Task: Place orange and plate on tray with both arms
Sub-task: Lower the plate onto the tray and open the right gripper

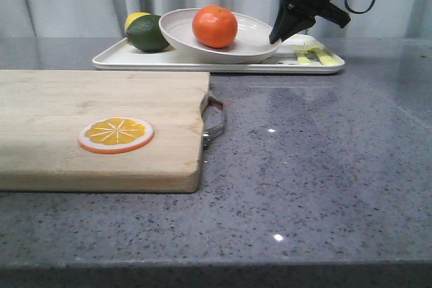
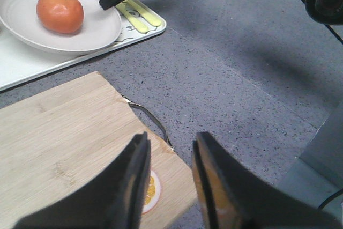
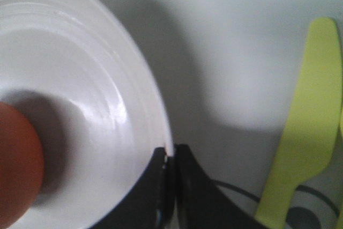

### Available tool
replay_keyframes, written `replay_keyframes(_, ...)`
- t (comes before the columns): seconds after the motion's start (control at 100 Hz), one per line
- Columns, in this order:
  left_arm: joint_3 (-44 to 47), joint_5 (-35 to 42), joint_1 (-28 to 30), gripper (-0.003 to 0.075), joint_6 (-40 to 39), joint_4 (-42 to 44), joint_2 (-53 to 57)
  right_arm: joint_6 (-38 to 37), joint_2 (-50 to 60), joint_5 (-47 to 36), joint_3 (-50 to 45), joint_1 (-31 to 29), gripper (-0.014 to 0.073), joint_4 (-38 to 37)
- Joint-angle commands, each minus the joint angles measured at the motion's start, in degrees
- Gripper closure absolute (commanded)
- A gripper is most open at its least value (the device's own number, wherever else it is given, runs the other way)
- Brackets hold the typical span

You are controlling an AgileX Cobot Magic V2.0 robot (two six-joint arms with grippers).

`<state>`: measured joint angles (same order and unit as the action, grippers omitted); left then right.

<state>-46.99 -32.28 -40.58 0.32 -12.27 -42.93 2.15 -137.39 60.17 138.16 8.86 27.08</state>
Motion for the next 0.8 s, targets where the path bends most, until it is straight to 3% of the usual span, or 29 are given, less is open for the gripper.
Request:
replay_keyframes(0.0,-1.5,4.6,0.0,0.0533,0.1,-0.7,0.2,0.1,3.4,-2.6,2.1,-0.2,0.0660,1.6)
replay_keyframes(0.11,-1.5,5.0,0.0,0.0533,0.1,-0.7,0.2,0.1,3.4,-2.6,2.1,-0.2,0.0640,1.0)
replay_keyframes(0.33,-1.5,5.0,0.0,0.0533,0.1,-0.7,0.2,0.1,3.4,-2.3,2.1,-0.3,0.0484,1.0)
replay_keyframes(0.6,-1.5,5.0,0.0,0.0533,0.1,-0.7,0.2,0.1,5.6,-2.4,2.1,-0.3,0.0477,0.6)
replay_keyframes(0.79,-1.5,5.0,0.0,0.0533,0.1,-0.7,0.2,0.2,9.2,1.8,2.1,-0.3,0.0482,-5.5)
